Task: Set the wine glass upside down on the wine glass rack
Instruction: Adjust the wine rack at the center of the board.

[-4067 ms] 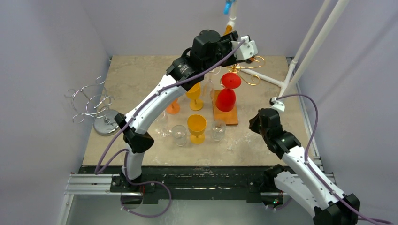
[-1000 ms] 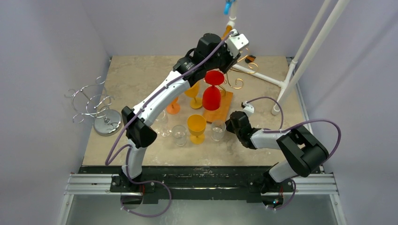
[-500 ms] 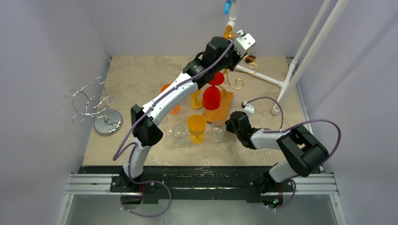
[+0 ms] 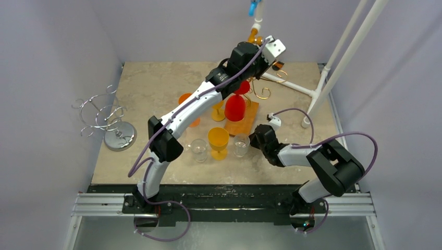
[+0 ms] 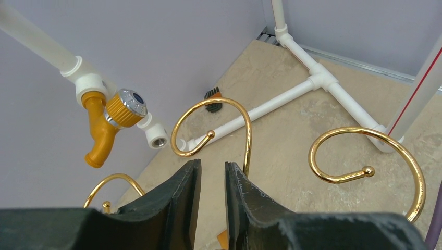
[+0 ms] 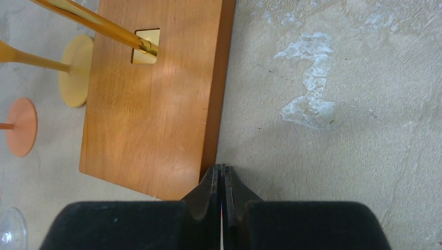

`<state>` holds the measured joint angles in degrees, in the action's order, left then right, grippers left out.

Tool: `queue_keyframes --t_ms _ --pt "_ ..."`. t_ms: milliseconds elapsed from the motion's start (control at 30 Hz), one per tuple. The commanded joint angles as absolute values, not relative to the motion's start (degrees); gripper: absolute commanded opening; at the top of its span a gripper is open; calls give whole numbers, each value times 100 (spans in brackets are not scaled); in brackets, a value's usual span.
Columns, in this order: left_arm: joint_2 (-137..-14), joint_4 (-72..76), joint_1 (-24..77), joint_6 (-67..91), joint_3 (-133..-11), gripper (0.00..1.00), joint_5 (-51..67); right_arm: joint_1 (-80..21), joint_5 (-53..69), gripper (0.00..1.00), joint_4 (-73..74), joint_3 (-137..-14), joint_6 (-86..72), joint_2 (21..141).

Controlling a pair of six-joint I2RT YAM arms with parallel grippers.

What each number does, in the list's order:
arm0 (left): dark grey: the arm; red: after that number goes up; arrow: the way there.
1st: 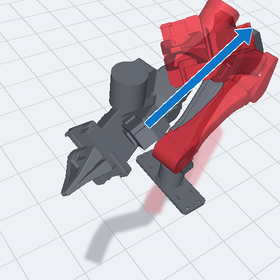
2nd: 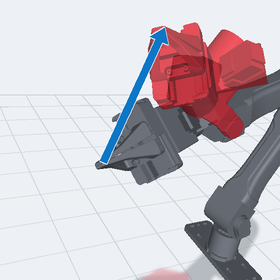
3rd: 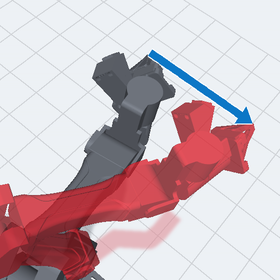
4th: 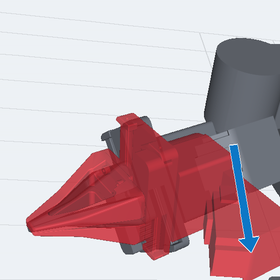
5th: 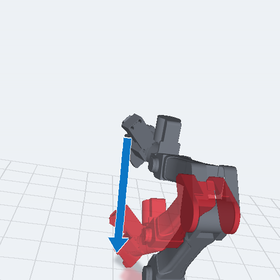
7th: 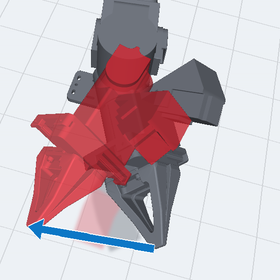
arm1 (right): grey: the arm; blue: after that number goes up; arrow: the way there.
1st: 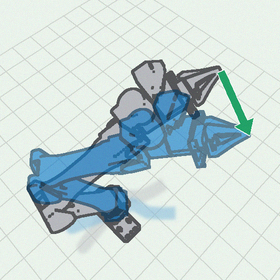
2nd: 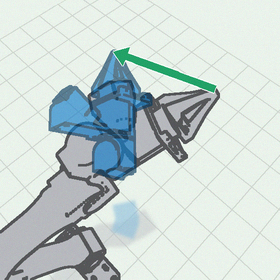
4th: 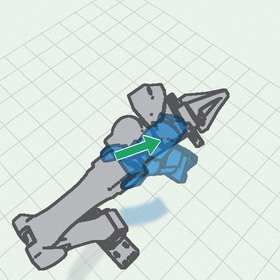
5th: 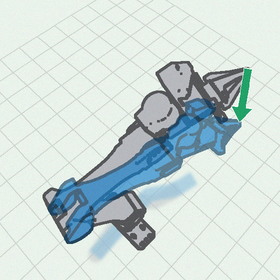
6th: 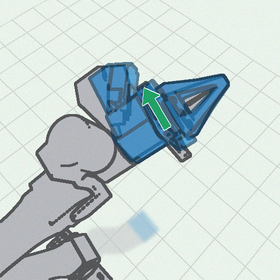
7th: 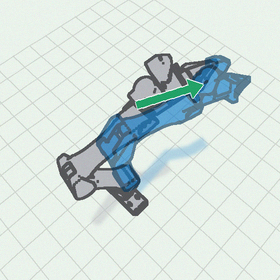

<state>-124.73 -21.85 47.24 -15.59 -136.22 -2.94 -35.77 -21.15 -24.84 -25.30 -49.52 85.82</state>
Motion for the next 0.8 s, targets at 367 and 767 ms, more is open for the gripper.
queue_keyframes --t_ms 367,767 --pt "-12122 -2259 4724 -1444 -13607 26 205 -3824 -2039 0 -2557 -3083 -4935 9076" --pt "-11724 -1982 4681 -1478 -13239 41 -299 -3792 -2210 0 -2166 -3059 -4645 8540"
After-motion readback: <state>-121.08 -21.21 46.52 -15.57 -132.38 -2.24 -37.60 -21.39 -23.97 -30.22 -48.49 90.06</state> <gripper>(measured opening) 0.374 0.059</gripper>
